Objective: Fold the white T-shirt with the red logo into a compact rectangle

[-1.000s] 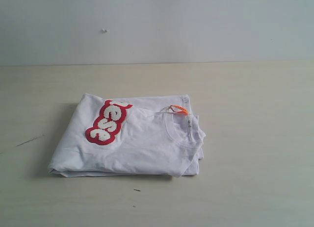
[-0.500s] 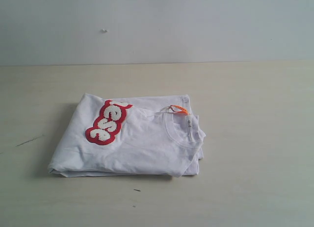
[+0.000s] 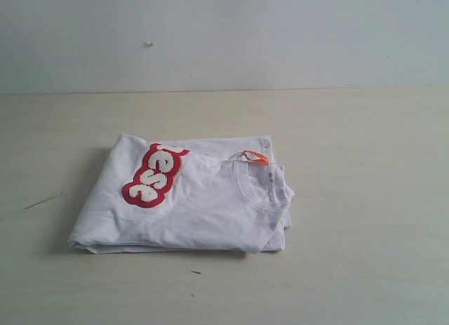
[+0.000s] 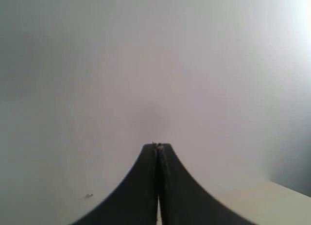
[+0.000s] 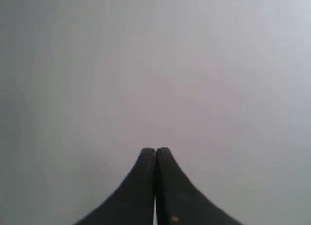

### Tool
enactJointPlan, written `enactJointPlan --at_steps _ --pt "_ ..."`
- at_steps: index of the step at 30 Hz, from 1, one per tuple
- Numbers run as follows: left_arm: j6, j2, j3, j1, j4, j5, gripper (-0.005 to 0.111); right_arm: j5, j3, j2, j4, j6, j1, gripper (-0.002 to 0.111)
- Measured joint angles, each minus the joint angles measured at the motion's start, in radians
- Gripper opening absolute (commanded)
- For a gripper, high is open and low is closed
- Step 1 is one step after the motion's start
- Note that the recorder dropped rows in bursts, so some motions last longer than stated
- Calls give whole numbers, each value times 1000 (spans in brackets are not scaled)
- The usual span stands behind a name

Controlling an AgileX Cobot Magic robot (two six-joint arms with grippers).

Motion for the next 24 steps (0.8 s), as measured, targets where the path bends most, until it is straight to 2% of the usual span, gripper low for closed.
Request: enactJointPlan --at_steps 10,24 --pt "0 0 14 0 0 11 0 -71 226 1 152 13 0 0" --pt "0 0 218 0 0 -93 0 -277 536 1 178 15 0 0"
